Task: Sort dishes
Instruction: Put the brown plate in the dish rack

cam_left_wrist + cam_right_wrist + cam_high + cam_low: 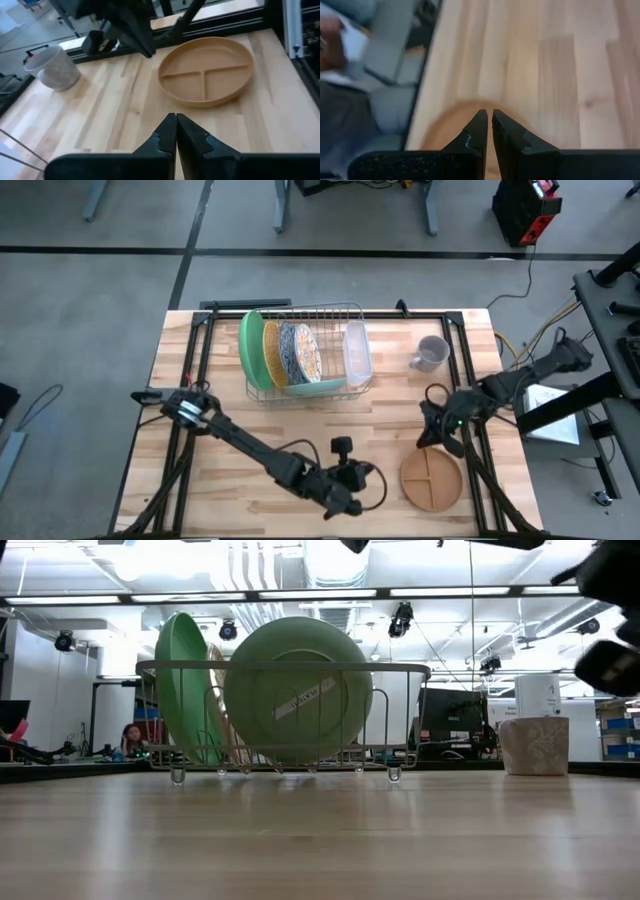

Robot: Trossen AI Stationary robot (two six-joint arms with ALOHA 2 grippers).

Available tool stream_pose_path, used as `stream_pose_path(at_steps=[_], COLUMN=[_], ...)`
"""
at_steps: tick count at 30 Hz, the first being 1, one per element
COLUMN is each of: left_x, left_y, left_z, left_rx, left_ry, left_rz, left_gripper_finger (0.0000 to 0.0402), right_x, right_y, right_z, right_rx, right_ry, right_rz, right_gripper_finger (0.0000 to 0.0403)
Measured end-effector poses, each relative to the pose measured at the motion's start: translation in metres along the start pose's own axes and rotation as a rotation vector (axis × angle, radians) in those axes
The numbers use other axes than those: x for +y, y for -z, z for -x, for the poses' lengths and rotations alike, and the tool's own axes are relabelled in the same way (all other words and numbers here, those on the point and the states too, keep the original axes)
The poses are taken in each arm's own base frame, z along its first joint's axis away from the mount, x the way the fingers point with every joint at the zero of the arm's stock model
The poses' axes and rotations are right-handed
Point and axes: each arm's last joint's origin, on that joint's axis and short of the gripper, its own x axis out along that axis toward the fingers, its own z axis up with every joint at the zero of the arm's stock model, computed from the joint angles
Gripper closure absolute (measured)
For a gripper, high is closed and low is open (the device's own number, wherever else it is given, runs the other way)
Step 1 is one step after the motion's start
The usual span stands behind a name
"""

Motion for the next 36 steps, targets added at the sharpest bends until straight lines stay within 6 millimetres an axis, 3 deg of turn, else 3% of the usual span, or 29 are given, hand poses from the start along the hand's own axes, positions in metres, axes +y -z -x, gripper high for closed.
stream_pose_path(at_steps=[9,19,31,36], left_x=[-0.017,-0.022,-0.021,-0.020], left_y=[0.001,0.003,0.005,0.005], left_z=[0.016,0.021,0.021,0.021], left_rx=[-0.027,-0.033,-0.016,-0.024], left_ry=[-0.014,-0.052,-0.057,-0.103], left_rz=[0.048,0.020,-0.016,-0.047], left_gripper_finger=[0.0401,0.0401,0.0402,0.0402], right_x=[0.005,0.023,0.021,0.016], right_y=[0.011,-0.011,-0.016,-0.011], right_z=[-0.037,-0.069,-0.079,-0.087], right_rx=[0.242,0.376,0.456,0.507], right_ry=[0.143,0.173,0.352,0.372], right_rz=[0.158,0.375,0.511,0.508], right_gripper_finger=[0.0384,0.0378,0.0246,0.0215])
